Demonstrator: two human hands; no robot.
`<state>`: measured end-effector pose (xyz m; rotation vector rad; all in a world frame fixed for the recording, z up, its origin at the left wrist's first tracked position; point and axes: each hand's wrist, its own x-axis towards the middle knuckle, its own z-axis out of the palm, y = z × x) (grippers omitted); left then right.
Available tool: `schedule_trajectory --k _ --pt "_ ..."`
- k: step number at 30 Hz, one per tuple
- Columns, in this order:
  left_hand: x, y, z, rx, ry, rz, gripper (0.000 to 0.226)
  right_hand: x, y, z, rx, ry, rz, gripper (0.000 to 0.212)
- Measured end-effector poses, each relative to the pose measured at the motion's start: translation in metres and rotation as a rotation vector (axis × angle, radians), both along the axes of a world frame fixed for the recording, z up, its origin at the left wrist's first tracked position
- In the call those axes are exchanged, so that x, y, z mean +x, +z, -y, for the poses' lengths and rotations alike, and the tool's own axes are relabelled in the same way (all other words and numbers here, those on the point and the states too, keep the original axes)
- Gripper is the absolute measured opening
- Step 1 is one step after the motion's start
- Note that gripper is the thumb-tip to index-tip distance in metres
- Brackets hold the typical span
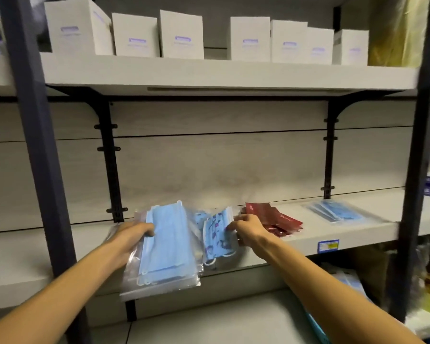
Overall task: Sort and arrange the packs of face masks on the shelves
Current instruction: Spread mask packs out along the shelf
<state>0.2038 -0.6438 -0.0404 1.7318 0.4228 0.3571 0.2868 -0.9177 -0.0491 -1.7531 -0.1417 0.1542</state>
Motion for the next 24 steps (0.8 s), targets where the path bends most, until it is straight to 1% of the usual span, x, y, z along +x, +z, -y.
schedule_trajectory --k 3,5,6,7,9,11,13,16,20,22,24 --pt "0.022 0.005 -0.008 0.023 -0.003 -0.023 0.015 0.029 -0.002 -0.016 -0.030 -0.047 0.019 0.021" --pt "0.042 0.007 -0.011 0.046 -0.008 -0.054 0.018 0.042 0.001 -0.022 -0.072 -0.044 0.041 0.014" --pt "0.050 0.010 -0.011 0.057 -0.014 -0.052 0.018 0.049 0.002 -0.024 -0.082 -0.039 0.048 0.006" --pt "0.061 0.012 -0.011 0.057 -0.025 -0.053 0.017 0.056 0.003 -0.025 -0.094 -0.042 0.055 0.005" --pt "0.083 0.016 -0.011 0.058 -0.045 -0.052 0.017 0.070 0.005 -0.026 -0.134 -0.065 0.077 0.014" --pt "0.105 0.020 -0.011 0.063 -0.074 -0.049 0.020 0.083 0.004 -0.027 -0.183 -0.075 0.091 0.010" --pt "0.126 0.023 -0.012 0.092 -0.096 -0.051 0.019 0.098 0.004 -0.028 -0.201 -0.064 0.077 0.024" --pt "0.154 0.022 -0.016 0.125 -0.095 -0.042 0.019 0.118 0.006 -0.030 -0.280 -0.016 0.091 0.029" --pt "0.179 0.018 -0.016 0.133 -0.124 -0.066 0.020 0.134 0.005 -0.034 -0.477 -0.020 0.228 0.041" --pt "0.185 0.019 -0.014 0.131 -0.150 -0.090 0.018 0.139 0.008 -0.035 -0.499 -0.011 0.271 0.045" --pt "0.189 0.022 -0.013 0.128 -0.160 -0.091 0.019 0.142 0.013 -0.033 -0.511 0.002 0.303 0.043"
